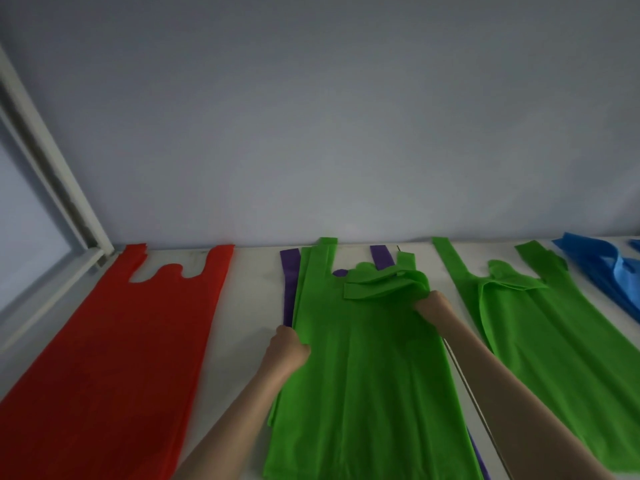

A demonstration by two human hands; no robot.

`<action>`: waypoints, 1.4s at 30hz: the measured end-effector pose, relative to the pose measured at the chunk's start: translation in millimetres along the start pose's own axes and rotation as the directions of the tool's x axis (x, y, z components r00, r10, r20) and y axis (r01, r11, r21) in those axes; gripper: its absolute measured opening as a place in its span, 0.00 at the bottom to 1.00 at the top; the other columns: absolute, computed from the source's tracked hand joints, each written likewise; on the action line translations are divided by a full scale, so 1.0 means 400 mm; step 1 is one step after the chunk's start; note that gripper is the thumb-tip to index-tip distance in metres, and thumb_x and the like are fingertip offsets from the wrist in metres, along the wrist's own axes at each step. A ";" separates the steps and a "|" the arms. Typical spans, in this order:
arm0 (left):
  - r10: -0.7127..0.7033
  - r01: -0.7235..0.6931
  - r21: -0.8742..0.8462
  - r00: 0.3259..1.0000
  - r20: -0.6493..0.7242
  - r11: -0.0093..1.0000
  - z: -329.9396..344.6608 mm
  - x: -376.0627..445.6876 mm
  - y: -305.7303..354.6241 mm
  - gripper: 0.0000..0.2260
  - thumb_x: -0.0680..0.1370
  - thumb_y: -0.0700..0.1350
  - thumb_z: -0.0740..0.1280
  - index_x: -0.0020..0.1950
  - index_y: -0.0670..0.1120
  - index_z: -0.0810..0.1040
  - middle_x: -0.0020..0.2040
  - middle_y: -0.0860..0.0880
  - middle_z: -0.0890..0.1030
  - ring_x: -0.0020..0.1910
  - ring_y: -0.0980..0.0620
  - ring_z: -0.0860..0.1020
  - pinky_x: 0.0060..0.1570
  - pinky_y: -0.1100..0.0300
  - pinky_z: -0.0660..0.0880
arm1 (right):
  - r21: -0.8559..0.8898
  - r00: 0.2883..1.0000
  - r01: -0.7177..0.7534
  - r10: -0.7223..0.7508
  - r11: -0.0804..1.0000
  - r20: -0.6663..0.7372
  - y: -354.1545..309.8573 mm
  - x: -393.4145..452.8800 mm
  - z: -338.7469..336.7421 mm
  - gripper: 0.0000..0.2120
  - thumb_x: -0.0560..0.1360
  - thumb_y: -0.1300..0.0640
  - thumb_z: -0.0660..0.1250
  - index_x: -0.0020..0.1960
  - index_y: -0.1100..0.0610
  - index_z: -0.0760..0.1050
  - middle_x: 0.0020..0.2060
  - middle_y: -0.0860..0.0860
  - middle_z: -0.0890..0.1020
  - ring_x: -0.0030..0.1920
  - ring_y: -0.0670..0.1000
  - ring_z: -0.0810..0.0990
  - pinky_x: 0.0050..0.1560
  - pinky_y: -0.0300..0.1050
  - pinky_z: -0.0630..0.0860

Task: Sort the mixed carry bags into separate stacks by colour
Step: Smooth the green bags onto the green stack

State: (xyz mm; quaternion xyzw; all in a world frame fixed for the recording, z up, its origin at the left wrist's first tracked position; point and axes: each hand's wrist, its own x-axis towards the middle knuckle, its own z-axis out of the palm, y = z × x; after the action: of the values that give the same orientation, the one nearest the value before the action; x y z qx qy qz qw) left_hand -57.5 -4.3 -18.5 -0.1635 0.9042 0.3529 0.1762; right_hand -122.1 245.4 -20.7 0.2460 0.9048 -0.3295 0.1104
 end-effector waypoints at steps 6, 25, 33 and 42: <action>0.011 -0.012 0.071 1.000 0.005 0.997 -0.005 -0.011 -0.007 0.14 0.80 0.41 0.61 0.63 0.36 0.71 0.61 0.40 0.76 0.57 0.44 0.77 0.55 0.55 0.74 | 0.009 0.998 0.013 -0.013 1.000 0.060 -0.007 -0.019 -0.004 0.15 0.78 0.62 0.60 0.62 0.70 0.68 0.40 0.56 0.72 0.33 0.49 0.69 0.32 0.39 0.68; 0.129 -0.134 -0.031 0.983 -0.133 0.990 0.037 -0.109 0.233 0.08 0.79 0.41 0.60 0.54 0.38 0.73 0.46 0.44 0.77 0.41 0.49 0.74 0.39 0.58 0.69 | -0.035 0.973 0.221 -0.223 0.975 -0.054 -0.010 -0.005 -0.146 0.20 0.78 0.65 0.53 0.70 0.68 0.60 0.67 0.65 0.70 0.67 0.62 0.70 0.64 0.50 0.69; 0.309 -0.360 -0.230 0.923 -0.229 0.904 0.168 -0.245 0.581 0.08 0.77 0.40 0.61 0.37 0.44 0.71 0.31 0.48 0.71 0.31 0.49 0.71 0.29 0.61 0.63 | -0.045 0.922 0.367 -0.370 0.929 -0.114 0.104 0.075 -0.519 0.21 0.80 0.55 0.56 0.65 0.70 0.68 0.63 0.66 0.74 0.64 0.62 0.73 0.59 0.50 0.71; 0.226 -0.226 -0.180 0.974 -0.021 0.957 0.485 -0.206 0.652 0.14 0.81 0.40 0.57 0.64 0.37 0.73 0.52 0.43 0.80 0.40 0.51 0.77 0.38 0.65 0.74 | 0.165 0.978 0.207 -0.207 0.964 -0.021 0.423 0.258 -0.624 0.11 0.79 0.64 0.58 0.58 0.68 0.72 0.39 0.58 0.77 0.43 0.56 0.76 0.49 0.39 0.77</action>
State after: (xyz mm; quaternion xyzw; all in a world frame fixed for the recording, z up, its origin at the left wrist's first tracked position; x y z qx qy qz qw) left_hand -54.9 326.7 35.1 -0.0747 0.8810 0.4516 0.1193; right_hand -131.9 558.2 39.5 0.1590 0.8952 -0.4130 0.0530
